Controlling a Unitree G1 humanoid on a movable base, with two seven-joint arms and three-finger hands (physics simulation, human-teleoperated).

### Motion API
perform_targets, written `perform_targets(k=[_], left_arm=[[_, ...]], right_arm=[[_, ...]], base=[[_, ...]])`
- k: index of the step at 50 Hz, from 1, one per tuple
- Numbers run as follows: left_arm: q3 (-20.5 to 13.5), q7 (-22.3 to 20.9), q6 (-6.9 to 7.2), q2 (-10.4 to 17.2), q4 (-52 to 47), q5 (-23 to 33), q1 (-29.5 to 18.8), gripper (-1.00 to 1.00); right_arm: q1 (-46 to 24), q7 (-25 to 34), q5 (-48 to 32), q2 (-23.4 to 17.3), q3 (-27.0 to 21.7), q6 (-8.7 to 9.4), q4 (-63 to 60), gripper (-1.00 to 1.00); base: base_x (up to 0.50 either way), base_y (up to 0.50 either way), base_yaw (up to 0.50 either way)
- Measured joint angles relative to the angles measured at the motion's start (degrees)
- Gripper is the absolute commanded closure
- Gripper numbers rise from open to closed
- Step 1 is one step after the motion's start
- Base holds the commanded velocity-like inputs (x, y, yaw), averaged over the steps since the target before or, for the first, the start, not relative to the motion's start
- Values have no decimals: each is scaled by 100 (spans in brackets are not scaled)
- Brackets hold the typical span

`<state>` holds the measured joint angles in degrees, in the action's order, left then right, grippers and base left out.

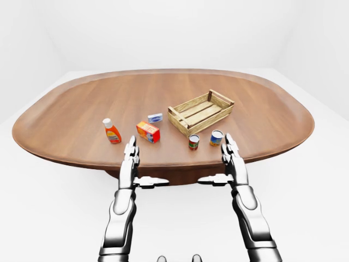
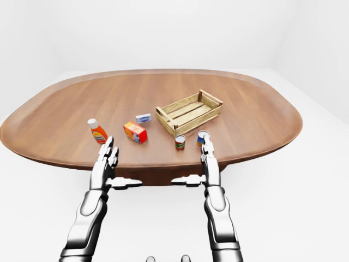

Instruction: Pick up the tomato sauce, and put it in the wooden tray.

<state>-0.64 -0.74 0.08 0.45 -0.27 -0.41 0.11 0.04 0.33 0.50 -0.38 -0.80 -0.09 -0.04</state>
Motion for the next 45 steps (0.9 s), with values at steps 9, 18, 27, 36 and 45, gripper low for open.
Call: perform_targets(k=[9, 18, 27, 36, 45], left_arm=[[-106, -97, -13, 42, 5, -69, 1, -100], [-139, -87, 56, 51, -322, -24, 174, -100], [-248, -200, 109, -167, -2736, -32, 1741, -100], [-215, -380, -89, -456, -4400, 35, 3023, -100], [-117, -340, -151, -473, -5102, 90, 3533, -100]], right_arm=[[2, 21, 0, -29, -58, -32, 33, -100], [110, 77, 94, -56, -148, 127, -305, -100], [677, 208, 760, -13, -857, 509, -2151, -100], [1082, 438, 1202, 130, -1437, 509, -3389, -100], [1216, 576, 1340, 221, -1682, 509, -3872, -100]], base=[[0, 0, 0], [0, 0, 0], [0, 0, 0], [0, 0, 0], [0, 0, 0]])
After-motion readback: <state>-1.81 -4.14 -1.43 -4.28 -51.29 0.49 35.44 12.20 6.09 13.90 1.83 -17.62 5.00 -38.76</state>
